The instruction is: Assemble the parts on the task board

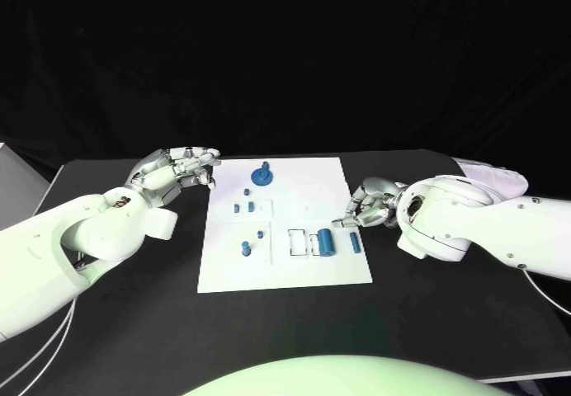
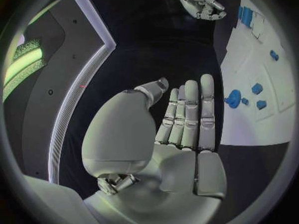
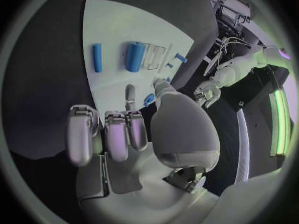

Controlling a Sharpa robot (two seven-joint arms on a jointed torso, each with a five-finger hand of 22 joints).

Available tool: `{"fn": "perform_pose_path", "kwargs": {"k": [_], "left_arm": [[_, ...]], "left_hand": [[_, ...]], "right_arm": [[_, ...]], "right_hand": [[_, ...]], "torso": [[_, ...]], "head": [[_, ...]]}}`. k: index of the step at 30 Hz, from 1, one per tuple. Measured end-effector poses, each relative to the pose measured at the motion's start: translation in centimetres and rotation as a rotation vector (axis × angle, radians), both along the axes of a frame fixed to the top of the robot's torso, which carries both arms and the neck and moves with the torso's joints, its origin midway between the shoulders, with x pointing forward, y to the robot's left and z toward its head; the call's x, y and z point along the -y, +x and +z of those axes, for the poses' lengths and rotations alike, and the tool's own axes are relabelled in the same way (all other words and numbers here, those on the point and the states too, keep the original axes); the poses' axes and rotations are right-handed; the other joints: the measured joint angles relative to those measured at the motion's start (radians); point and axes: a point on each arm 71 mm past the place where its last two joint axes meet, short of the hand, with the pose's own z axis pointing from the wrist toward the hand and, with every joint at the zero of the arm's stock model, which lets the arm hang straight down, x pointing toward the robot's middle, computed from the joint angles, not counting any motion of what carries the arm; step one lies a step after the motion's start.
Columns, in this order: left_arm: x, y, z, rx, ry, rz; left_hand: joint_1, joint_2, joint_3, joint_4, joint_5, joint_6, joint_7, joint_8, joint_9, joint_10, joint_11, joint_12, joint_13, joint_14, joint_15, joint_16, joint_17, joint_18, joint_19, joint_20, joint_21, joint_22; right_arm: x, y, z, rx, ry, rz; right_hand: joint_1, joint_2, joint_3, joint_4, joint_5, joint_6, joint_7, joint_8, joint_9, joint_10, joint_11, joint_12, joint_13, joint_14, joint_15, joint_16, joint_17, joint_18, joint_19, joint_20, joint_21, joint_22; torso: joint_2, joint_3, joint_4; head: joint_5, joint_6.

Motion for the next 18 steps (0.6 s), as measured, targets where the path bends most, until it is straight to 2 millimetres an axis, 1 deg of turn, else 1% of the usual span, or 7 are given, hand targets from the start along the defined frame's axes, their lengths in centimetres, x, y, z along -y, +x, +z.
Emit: {"fn": "perform_pose_path", "kwargs": {"k": [3, 5, 7, 11, 12, 14, 18], "left_arm": [[0.0, 0.0, 0.0, 0.0, 0.0, 0.0], [0.0, 0.0, 0.0, -0.001, 0.001, 0.0], [-0.1, 0.0, 0.0, -0.001, 0.001, 0.0], [-0.1, 0.0, -0.1, -0.002, 0.001, 0.0], [-0.1, 0.0, -0.1, -0.002, 0.002, 0.0], [-0.1, 0.0, -0.1, -0.003, 0.002, 0.0], [-0.1, 0.0, -0.1, -0.004, 0.003, 0.0]], "left_hand": [[0.0, 0.0, 0.0, 0.0, 0.0, 0.0, 0.0, 0.0, 0.0, 0.0, 0.0, 0.0, 0.0, 0.0, 0.0, 0.0, 0.0, 0.0, 0.0, 0.0, 0.0, 0.0], [0.0, 0.0, 0.0, 0.0, 0.0, 0.0, 0.0, 0.0, 0.0, 0.0, 0.0, 0.0, 0.0, 0.0, 0.0, 0.0, 0.0, 0.0, 0.0, 0.0, 0.0, 0.0], [0.0, 0.0, 0.0, 0.0, 0.0, 0.0, 0.0, 0.0, 0.0, 0.0, 0.0, 0.0, 0.0, 0.0, 0.0, 0.0, 0.0, 0.0, 0.0, 0.0, 0.0, -0.001], [0.0, 0.0, 0.0, 0.0, 0.0, 0.0, 0.0, 0.004, 0.0, 0.0, 0.0, 0.0, 0.0, 0.0, 0.0, 0.0, 0.0, 0.0, 0.0, 0.0, 0.0, -0.001], [0.0, 0.0, 0.0, 0.0, 0.0, 0.0, 0.0, 0.004, 0.0, 0.0, 0.0, 0.0, 0.0, 0.0, 0.0, 0.0, 0.0, 0.0, 0.0, 0.0, 0.0, -0.001], [0.0, 0.0, 0.0, 0.0, 0.0, 0.0, 0.0, 0.004, 0.0, 0.0, 0.0, 0.0, 0.0, 0.0, 0.0, 0.0, 0.0, 0.0, 0.0, 0.0, 0.0, -0.001], [0.0, 0.0, 0.0, 0.0, 0.0, 0.0, 0.0, 0.004, 0.0, 0.0, 0.0, 0.0, 0.0, 0.0, 0.0, 0.0, 0.0, 0.0, 0.0, 0.0, 0.0, -0.001]], "right_arm": [[-0.1, -0.1, -0.8, -0.034, -0.014, -0.029], [-0.2, -0.2, -1.3, -0.048, -0.016, -0.047], [-0.3, -0.2, -1.8, -0.06, -0.011, -0.069], [-0.7, -0.2, -2.3, -0.077, 0.011, -0.106], [-0.9, -0.2, -2.5, -0.085, 0.021, -0.117], [-1.1, -0.3, -2.8, -0.096, 0.035, -0.132], [-1.6, -0.4, -3.3, -0.114, 0.058, -0.157]], "right_hand": [[0.017, 0.017, -0.051, 0.001, -0.003, -0.02, 0.013, -0.029, -0.009, 0.003, 0.008, -0.016, 0.0, 0.0, 0.001, 0.0, 0.0, 0.0, 0.0, 0.0, -0.002, 0.0], [0.022, 0.022, -0.069, 0.0, -0.008, -0.024, 0.016, -0.038, -0.014, 0.0, 0.011, -0.03, 0.0, 0.0, 0.008, 0.0, 0.0, 0.0, 0.0, 0.0, -0.013, 0.0], [0.025, 0.024, -0.084, 0.001, -0.008, -0.025, 0.017, -0.043, -0.018, 0.002, 0.013, -0.032, 0.0, 0.0, 0.008, 0.0, 0.0, 0.0, 0.0, 0.008, -0.016, 0.0], [0.038, 0.014, -0.114, 0.001, -0.013, -0.042, 0.028, -0.063, -0.026, 0.001, 0.02, -0.037, 0.0, 0.0, 0.015, 0.004, 0.0, 0.0, 0.0, 0.008, -0.019, 0.0], [0.047, 0.014, -0.124, 0.002, -0.013, -0.05, 0.03, -0.069, -0.029, 0.001, 0.024, -0.037, 0.0, 0.0, 0.015, 0.006, 0.0, 0.0, 0.0, 0.015, -0.019, 0.0], [0.053, 0.007, -0.136, 0.001, -0.013, -0.059, 0.037, -0.078, -0.032, 0.001, 0.031, -0.037, 0.0, 0.0, 0.022, 0.006, 0.0, 0.0, 0.0, 0.015, -0.019, 0.0], [0.058, 0.002, -0.151, 0.002, -0.017, -0.069, 0.04, -0.084, -0.035, 0.001, 0.031, -0.037, 0.0, -0.001, 0.022, 0.011, 0.0, 0.0, 0.0, 0.022, -0.019, 0.0]], "torso": [[0.0, -0.0005, 0.0001], [0.0, -0.0012, 0.0], [0.001, -0.0012, 0.0], [0.002, -0.0012, 0.0], [0.002, -0.0012, 0.0], [0.002, -0.0012, 0.0], [0.002, -0.0001, 0.0002]], "head": [[-0.006, -0.002], [-0.009, -0.005], [-0.011, -0.007], [-0.014, -0.01], [-0.014, -0.012], [-0.015, -0.014], [-0.016, -0.019]]}}
